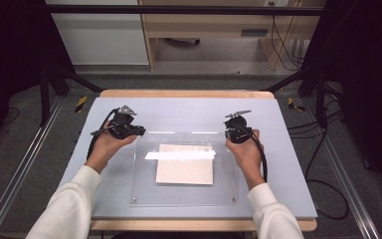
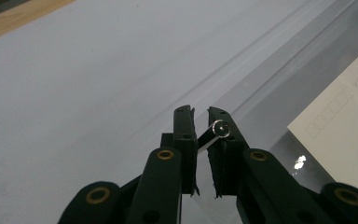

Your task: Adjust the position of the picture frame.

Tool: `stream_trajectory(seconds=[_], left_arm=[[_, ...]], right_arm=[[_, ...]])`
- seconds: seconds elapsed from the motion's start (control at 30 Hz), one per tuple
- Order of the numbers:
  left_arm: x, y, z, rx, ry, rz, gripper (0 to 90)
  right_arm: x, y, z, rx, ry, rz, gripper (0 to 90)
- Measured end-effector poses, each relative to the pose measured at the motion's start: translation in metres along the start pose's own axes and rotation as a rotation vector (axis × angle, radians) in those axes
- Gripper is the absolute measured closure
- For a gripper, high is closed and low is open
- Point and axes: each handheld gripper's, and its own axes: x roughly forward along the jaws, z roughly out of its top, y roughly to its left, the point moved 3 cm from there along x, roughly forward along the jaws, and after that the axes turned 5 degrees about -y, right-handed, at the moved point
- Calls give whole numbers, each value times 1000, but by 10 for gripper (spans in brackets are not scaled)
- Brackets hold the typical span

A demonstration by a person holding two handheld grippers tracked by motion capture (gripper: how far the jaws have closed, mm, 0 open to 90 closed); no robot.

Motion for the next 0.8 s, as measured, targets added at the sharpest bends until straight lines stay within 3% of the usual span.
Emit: stream_trajectory(seconds=[0.27,0.3,0.47,0.8], left_arm=[[11,1,-12,-28,14,10,819],[15,0,-14,-27,17,26,823],[19,-2,-16,-16,29,42,831],[27,-2,-20,-50,39,57,836]], right_arm=[[8,1,-5,-7,10,8,858],[10,1,-7,0,20,12,858],[13,0,-13,10,24,9,858],[21,-4,-20,24,22,31,857]])
